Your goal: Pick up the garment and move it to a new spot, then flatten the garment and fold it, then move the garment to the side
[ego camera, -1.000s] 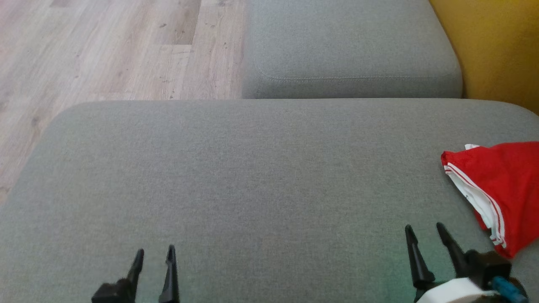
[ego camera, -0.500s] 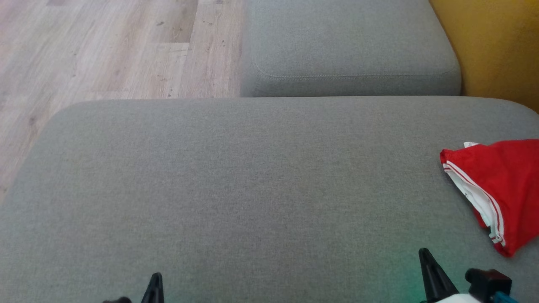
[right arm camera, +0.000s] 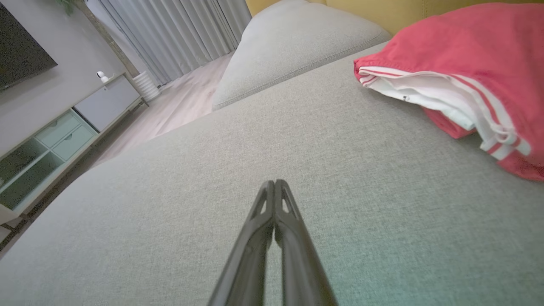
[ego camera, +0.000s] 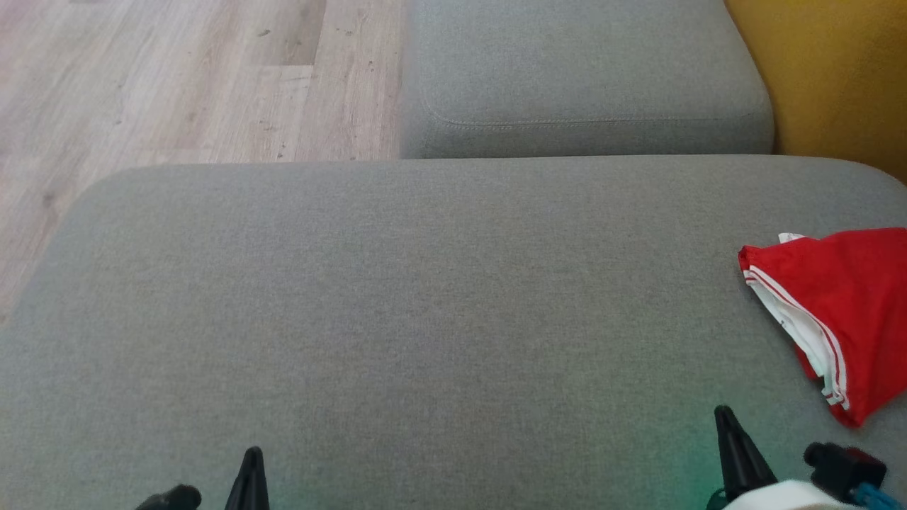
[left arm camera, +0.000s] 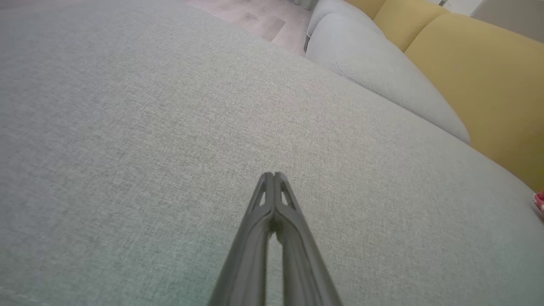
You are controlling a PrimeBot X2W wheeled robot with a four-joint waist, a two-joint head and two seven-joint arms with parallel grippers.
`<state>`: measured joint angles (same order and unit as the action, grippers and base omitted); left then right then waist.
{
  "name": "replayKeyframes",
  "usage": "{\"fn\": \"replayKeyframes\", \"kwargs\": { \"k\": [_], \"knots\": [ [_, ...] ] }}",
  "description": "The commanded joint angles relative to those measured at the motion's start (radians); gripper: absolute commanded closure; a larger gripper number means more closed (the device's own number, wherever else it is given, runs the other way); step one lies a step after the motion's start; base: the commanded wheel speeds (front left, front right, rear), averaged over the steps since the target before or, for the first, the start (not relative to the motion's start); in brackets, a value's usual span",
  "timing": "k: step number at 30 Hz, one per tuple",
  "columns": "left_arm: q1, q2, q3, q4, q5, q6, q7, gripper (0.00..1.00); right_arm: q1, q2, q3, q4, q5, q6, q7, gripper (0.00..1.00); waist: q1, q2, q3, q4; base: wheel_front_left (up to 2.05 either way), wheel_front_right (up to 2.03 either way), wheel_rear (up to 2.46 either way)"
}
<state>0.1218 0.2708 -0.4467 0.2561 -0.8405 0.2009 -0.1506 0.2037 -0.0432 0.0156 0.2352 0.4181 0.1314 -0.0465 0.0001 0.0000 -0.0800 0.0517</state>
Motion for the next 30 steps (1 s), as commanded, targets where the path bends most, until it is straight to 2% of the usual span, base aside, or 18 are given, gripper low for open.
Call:
{"fn": "replayKeyframes", "kwargs": {
  "k": [1,30],
  "knots": [
    [-0.059,-0.002,0.037,-0.022,-0.024,-0.014,0.004,1.0,-0.063,-0.011,-0.006,-0.03,0.039,0.0,0.004,1.0,0.0,0.0,0.002,-0.001,0.0,0.0,0.0],
    [-0.107,-0.062,0.182,-0.02,-0.238,-0.104,0.075,1.0,-0.132,-0.018,-0.03,-0.019,0.375,0.0,0.039,1.0,-0.0001,0.0,0.025,-0.015,0.0,0.0,0.0]
  ]
}}
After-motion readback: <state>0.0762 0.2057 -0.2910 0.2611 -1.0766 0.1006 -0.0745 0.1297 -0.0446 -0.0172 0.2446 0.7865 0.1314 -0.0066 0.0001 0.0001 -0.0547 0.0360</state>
